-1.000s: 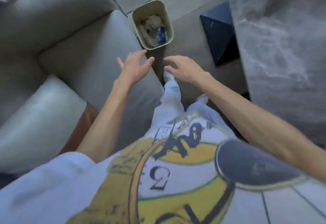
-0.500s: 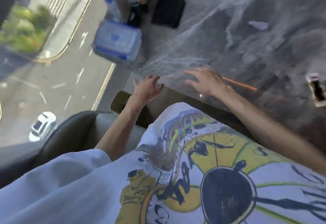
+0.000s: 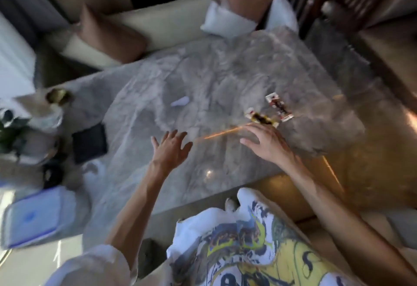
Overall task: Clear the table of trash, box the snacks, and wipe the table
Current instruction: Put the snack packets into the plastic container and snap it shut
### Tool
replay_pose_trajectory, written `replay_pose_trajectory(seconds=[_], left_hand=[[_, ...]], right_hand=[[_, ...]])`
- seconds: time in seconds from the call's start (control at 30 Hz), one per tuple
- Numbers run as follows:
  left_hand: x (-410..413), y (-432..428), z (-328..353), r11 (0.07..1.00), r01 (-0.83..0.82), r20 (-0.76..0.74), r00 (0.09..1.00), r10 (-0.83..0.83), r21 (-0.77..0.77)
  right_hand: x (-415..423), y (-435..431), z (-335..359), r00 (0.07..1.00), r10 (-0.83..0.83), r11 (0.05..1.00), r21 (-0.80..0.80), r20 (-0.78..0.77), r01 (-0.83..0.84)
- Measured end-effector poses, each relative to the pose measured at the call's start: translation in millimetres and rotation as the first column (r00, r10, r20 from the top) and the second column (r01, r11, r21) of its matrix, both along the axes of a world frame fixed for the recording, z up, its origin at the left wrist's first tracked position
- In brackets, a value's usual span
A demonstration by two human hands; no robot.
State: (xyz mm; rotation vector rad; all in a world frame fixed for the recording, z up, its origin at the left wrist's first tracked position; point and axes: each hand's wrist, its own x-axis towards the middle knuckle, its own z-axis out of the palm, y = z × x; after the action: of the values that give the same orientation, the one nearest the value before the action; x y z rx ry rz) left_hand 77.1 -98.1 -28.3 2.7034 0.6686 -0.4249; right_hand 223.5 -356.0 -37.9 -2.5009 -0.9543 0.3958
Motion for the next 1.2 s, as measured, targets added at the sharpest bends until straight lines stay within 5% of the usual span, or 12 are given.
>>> replay_pose_trajectory(seconds=[0.33,0.57,0.73,1.0,1.2], left_hand=[[70,-28,23,0.995,0.083,0.177,0.982,-0.071,-0.061],[19,32,16,0.996,-0.029,0.128,0.991,0.04,-0.089],[-93,139,0,0.958,-0.277,0.114,0.952,0.285,-0.077],[-335,291,-31,0.643,-0.756,0.041,0.644,0.764,-0.122],[-444,347,-44,0.443,-0.883,-0.059,0.456,0.888,-0.154]], right_hand=[[20,-47,27,0.966,-0.257,0.966,-0.017,-0.023,0.257],[5,8,18,0.991,-0.136,0.989,-0.062,0.0,0.136],[-38,139,-1,0.998,0.035,0.998,-0.058,-0.049,-0.038],[-200,390,-26,0.899,0.394,0.916,0.004,-0.19,-0.4],[-312,492,-55,0.781,0.456,0.844,-0.071,-0.427,-0.532]])
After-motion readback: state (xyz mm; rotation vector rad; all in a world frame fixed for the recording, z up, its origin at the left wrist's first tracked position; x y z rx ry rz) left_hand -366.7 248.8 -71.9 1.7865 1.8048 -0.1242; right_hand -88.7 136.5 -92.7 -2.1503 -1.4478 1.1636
